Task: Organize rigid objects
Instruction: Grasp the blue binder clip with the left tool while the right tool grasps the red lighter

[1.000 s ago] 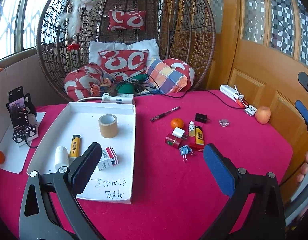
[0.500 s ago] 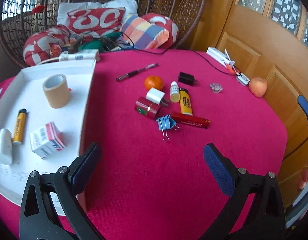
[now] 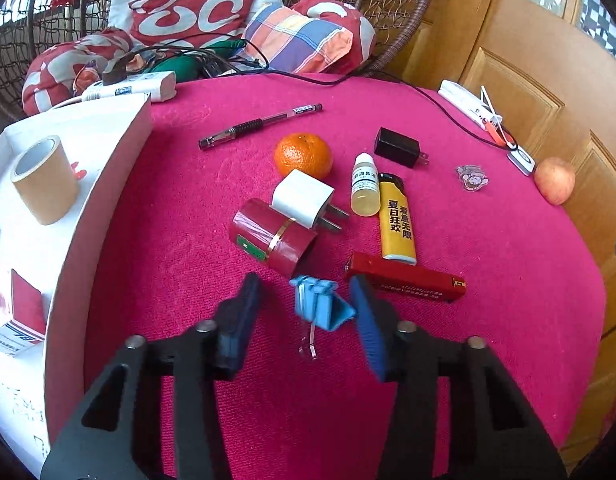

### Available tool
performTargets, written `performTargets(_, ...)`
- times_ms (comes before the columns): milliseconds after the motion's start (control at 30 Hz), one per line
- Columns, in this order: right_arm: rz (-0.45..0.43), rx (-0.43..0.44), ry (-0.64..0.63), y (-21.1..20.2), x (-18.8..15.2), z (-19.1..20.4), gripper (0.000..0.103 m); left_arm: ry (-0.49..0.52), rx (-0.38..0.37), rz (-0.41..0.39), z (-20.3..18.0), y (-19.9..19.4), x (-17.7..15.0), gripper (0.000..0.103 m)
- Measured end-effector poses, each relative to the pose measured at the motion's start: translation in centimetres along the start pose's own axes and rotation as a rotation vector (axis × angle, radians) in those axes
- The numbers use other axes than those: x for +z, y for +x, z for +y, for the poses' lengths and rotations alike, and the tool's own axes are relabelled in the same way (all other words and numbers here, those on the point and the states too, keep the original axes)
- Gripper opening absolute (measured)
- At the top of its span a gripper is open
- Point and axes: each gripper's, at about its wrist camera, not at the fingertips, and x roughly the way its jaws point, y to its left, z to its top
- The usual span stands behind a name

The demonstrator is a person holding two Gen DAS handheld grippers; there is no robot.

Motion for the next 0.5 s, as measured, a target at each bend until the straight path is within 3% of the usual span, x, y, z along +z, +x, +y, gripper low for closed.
performTargets(133,0.159,0.086,-0.102,4.3,-1.2,1.3,0.103,-0.001,-0.032,0.0,1.2,-1.1,-0.9,0.027)
performTargets(267,0.313,0.203,-0.213,8.3,-2.7,3.1,0.084,-0.019,-0.071,0.009,2.2,-2.7,-2.1,0.017)
performTargets(400,0.388,0.217,-0.346,10.9,-3.8,5.6,0.078,-0.004,-0.093,-0.001,2.4,-4.0,-2.9,0.017)
performTargets(500,0.45,0.231,-0.432,12.3,-4.6,7.0,0.063,-0.006,-0.105,-0.001,2.7,-4.3,-3.2,0.017)
